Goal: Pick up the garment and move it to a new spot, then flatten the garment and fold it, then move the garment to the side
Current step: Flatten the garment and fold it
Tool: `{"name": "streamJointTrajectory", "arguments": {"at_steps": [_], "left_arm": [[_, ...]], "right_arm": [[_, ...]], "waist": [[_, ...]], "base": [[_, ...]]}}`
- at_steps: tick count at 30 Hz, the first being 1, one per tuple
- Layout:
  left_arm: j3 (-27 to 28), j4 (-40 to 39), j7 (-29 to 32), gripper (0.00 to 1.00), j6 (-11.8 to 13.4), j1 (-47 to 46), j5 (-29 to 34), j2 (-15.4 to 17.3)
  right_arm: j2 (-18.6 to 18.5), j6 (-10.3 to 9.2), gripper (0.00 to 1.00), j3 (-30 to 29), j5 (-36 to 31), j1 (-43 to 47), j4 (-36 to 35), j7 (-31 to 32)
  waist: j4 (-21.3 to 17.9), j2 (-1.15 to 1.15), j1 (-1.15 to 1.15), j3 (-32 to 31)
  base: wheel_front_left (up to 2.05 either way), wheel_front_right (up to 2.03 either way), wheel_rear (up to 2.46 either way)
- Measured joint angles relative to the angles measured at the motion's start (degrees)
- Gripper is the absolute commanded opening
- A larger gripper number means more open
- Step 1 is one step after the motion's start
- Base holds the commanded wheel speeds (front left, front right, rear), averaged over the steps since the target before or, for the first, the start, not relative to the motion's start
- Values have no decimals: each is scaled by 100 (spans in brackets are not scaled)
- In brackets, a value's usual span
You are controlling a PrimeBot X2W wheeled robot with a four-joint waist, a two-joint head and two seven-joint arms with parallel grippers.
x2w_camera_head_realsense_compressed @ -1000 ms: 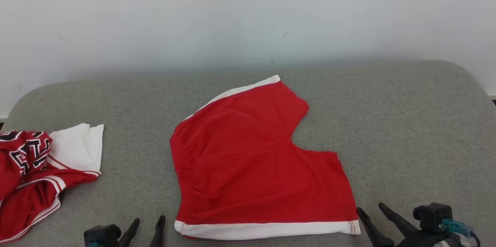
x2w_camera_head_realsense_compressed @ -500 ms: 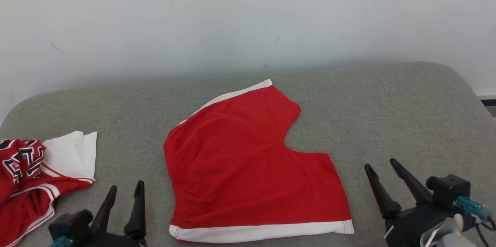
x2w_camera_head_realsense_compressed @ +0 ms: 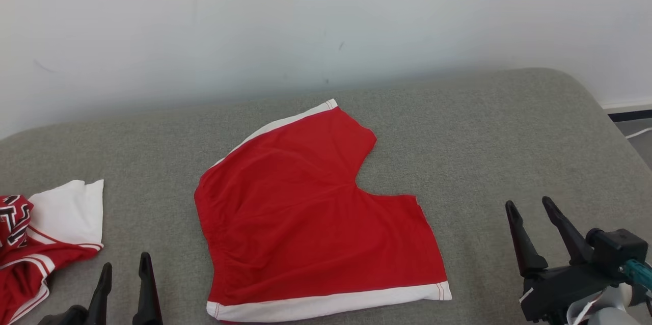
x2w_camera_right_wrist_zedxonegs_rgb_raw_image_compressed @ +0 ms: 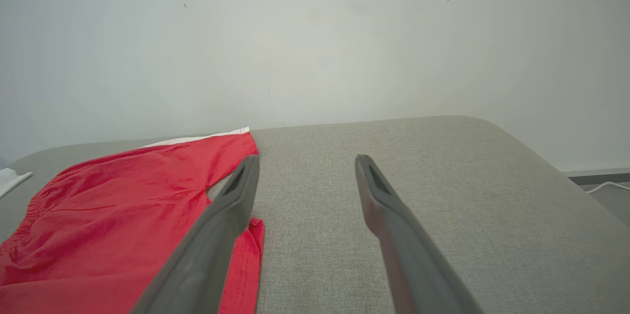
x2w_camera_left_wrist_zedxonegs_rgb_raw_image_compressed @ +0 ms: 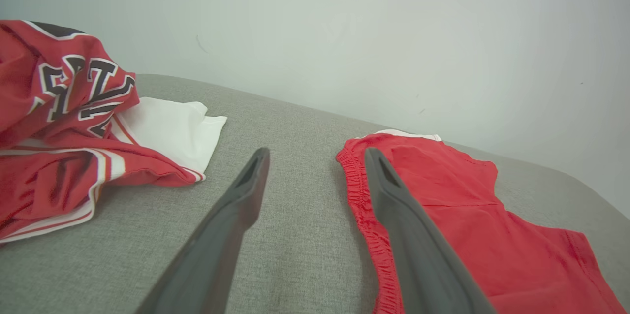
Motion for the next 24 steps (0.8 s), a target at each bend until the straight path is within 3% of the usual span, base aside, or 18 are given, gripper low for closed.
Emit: {"name": "streamJointTrajectory", "arguments": {"at_steps": [13, 24], "left_arm": [[289, -219, 0, 100, 0, 288, 789, -366], [135, -136, 133, 100, 0, 292, 1113, -330]], "right_arm": [[194, -70, 100, -455, -350, 364, -243, -22], [294, -94, 100, -498, -595, 467, 59, -22]], "waist": [[-17, 0, 0, 83], [57, 0, 0, 116]], "base": [[0, 0, 0], [0, 0, 0]]}}
